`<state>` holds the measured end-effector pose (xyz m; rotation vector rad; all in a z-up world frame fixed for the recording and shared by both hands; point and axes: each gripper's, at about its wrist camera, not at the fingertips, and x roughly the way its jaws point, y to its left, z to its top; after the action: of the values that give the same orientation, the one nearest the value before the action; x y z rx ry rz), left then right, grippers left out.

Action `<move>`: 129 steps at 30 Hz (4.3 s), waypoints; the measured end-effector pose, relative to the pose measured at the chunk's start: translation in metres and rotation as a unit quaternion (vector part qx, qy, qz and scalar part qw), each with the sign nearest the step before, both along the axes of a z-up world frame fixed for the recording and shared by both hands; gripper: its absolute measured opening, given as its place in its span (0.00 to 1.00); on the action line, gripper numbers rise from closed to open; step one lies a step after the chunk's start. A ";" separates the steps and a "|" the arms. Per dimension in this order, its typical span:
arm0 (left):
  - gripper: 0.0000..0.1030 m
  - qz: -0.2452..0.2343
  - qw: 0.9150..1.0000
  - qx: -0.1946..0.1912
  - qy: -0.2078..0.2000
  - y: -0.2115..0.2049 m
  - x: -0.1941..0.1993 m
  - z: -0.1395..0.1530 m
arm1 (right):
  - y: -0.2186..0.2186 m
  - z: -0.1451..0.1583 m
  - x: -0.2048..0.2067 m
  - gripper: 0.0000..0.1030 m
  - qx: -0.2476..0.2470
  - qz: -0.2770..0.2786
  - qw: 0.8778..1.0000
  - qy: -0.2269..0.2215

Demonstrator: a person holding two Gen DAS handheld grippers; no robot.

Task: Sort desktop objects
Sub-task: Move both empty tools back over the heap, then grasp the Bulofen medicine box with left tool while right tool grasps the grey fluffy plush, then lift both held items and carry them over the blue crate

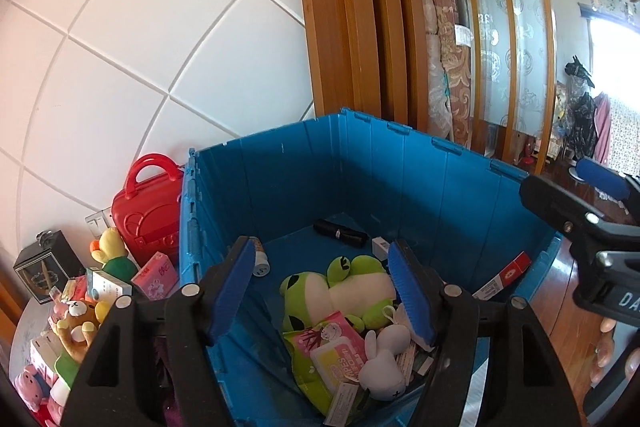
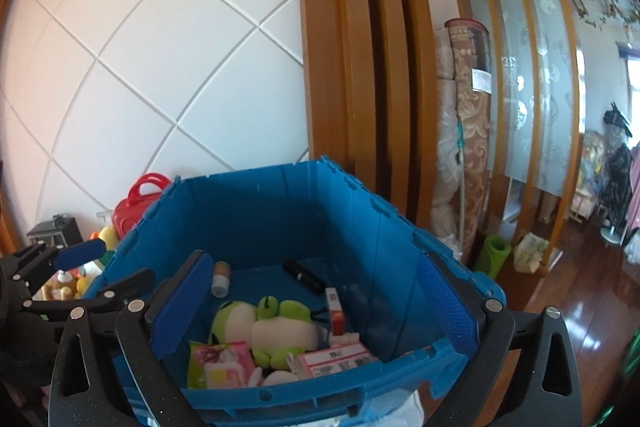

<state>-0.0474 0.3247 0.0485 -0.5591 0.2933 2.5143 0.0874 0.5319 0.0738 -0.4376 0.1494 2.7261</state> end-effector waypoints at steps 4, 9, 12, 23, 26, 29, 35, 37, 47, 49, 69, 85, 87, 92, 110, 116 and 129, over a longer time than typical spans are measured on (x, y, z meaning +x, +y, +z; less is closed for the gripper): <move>0.66 0.018 1.000 0.011 0.024 -0.018 0.009 0.002 | -0.009 -0.001 0.003 1.00 -0.003 0.007 1.000 0.001; 0.66 0.047 0.998 0.034 0.016 -0.054 0.011 0.002 | -0.028 -0.001 0.005 1.00 -0.009 0.037 0.999 0.012; 0.66 0.069 0.996 0.051 0.011 -0.085 0.011 0.002 | -0.047 0.000 0.002 1.00 -0.008 0.059 0.998 0.014; 0.66 0.206 0.978 0.038 -0.001 -0.226 0.005 -0.026 | -0.151 -0.008 -0.031 1.00 -0.007 0.184 0.983 0.021; 0.66 0.252 0.967 0.034 -0.016 -0.274 0.001 -0.040 | -0.185 -0.008 -0.038 1.00 -0.005 0.220 0.975 0.025; 0.66 0.309 0.950 0.023 -0.038 -0.330 -0.005 -0.060 | -0.220 -0.009 -0.046 1.00 0.004 0.256 0.966 0.019; 0.66 0.387 0.913 0.012 -0.125 -0.428 -0.025 -0.116 | -0.291 -0.040 -0.082 1.00 0.007 0.320 0.946 -0.040; 0.66 0.394 0.905 0.017 -0.160 -0.448 -0.030 -0.138 | -0.317 -0.062 -0.100 1.00 0.001 0.324 0.942 -0.085; 0.66 0.359 0.878 -0.007 -0.317 -0.476 -0.068 -0.258 | -0.390 -0.166 -0.158 1.00 -0.038 0.346 0.905 -0.245; 0.66 0.351 0.875 -0.006 -0.332 -0.474 -0.077 -0.274 | -0.401 -0.185 -0.166 1.00 -0.034 0.345 0.899 -0.269; 0.69 0.353 0.866 -0.017 -0.354 -0.527 -0.054 -0.311 | -0.494 -0.279 -0.204 0.98 -0.030 0.393 0.831 -0.392; 0.84 0.331 0.852 0.011 -0.406 -0.527 -0.039 -0.328 | -0.495 -0.311 -0.216 0.66 -0.028 0.333 0.821 -0.463; 0.87 0.336 0.841 0.014 -0.424 -0.527 -0.039 -0.335 | -0.492 -0.313 -0.215 0.68 -0.036 0.336 0.818 -0.465; 0.86 0.341 0.837 -0.013 -0.427 -0.516 -0.032 -0.344 | -0.489 -0.311 -0.222 0.69 -0.051 0.343 0.818 -0.459; 0.84 0.353 0.880 -0.010 -0.316 -0.496 0.029 -0.293 | -0.491 -0.280 -0.207 0.57 -0.036 0.377 0.829 -0.411; 0.84 0.353 0.905 -0.015 -0.236 -0.490 0.042 -0.239 | -0.471 -0.219 -0.188 0.57 -0.035 0.390 0.854 -0.343; 0.85 0.308 0.945 0.013 -0.105 -0.439 -0.005 -0.113 | -0.408 -0.081 -0.123 0.57 -0.012 0.345 0.925 -0.160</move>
<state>-0.0523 -0.1138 -0.0644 -1.0305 -0.0067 3.0036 -0.0359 0.1235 -0.0074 -1.1163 -0.0815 3.2654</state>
